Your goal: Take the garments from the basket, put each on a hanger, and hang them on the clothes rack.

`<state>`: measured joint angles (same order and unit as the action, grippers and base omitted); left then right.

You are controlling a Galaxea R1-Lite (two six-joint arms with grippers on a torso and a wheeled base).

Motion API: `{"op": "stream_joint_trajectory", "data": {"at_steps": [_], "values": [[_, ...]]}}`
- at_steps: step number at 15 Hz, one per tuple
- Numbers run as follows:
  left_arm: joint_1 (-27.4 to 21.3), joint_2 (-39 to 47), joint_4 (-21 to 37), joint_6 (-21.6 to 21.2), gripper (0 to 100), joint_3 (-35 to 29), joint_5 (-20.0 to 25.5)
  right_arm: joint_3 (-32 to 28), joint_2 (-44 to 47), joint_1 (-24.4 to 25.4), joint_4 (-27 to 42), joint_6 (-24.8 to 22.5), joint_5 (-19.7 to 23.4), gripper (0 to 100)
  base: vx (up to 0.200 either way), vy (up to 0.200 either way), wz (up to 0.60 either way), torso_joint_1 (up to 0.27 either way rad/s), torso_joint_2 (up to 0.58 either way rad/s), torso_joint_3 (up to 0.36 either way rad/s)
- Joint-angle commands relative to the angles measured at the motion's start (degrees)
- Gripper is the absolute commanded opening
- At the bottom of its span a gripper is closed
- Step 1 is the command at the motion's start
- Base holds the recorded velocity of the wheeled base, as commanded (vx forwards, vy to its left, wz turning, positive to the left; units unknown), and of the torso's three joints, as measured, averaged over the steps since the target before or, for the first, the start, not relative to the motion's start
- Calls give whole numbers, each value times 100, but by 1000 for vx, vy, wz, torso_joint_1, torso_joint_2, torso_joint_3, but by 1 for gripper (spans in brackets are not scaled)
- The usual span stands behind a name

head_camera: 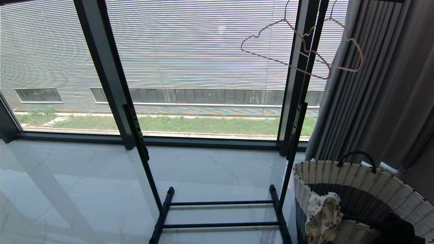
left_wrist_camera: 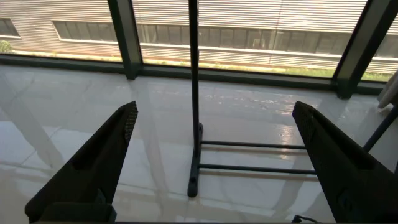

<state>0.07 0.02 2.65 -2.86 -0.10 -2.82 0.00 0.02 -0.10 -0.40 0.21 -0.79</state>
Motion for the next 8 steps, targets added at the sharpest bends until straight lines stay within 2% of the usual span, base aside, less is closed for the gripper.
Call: {"op": "stream_joint_trajectory", "data": {"at_steps": [1, 5, 8], "values": [[1, -2, -1, 14, 100, 10, -8, 0, -2, 1, -4, 23, 0, 100, 0, 0, 0, 0, 0, 0], [1, -2, -1, -12, 100, 1, -8, 0, -2, 1, -4, 32, 0, 100, 0, 0, 0, 0, 0, 0], [1, -2, -1, -48, 100, 1, -8, 0, -2, 1, -4, 32, 0, 100, 0, -200, 0, -2, 2, 1]]}}
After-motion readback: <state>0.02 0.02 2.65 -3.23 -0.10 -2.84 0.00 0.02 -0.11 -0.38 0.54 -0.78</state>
